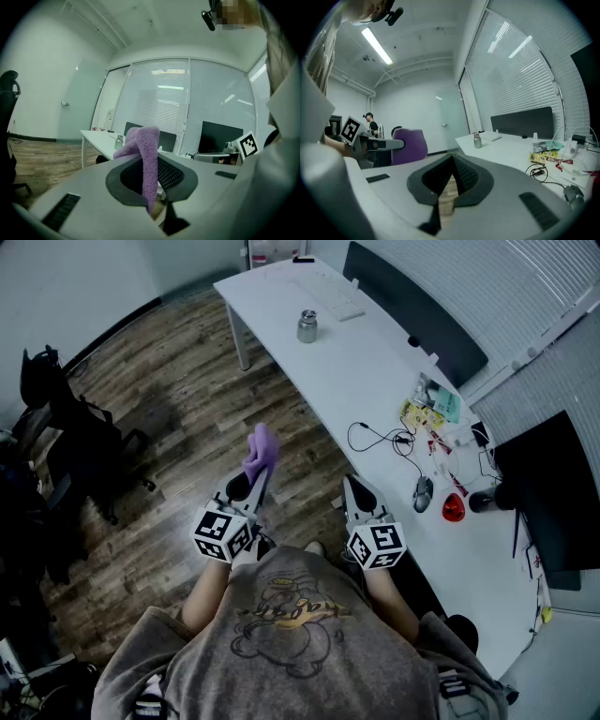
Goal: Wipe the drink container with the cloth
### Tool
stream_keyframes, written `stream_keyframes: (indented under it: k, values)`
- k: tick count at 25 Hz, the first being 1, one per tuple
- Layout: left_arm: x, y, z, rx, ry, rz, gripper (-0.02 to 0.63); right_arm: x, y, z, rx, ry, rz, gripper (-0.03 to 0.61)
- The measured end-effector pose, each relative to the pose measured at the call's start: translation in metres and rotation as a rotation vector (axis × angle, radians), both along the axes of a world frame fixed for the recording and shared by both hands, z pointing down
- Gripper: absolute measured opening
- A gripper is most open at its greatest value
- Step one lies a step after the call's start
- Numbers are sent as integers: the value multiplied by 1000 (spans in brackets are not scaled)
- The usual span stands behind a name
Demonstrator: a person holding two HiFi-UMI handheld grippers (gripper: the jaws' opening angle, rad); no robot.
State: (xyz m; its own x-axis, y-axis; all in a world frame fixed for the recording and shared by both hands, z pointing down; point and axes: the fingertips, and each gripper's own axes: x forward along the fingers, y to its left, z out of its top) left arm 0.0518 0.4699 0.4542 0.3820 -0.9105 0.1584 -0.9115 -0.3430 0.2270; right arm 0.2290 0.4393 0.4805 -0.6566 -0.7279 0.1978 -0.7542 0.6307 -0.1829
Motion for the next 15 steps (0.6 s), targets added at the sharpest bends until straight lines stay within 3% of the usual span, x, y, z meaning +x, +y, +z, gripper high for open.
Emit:
stream_keyframes:
  k: [15]
  values:
    - [-33,-1,5,28,4,54,52,-30,7,11,-10,-16,34,-5]
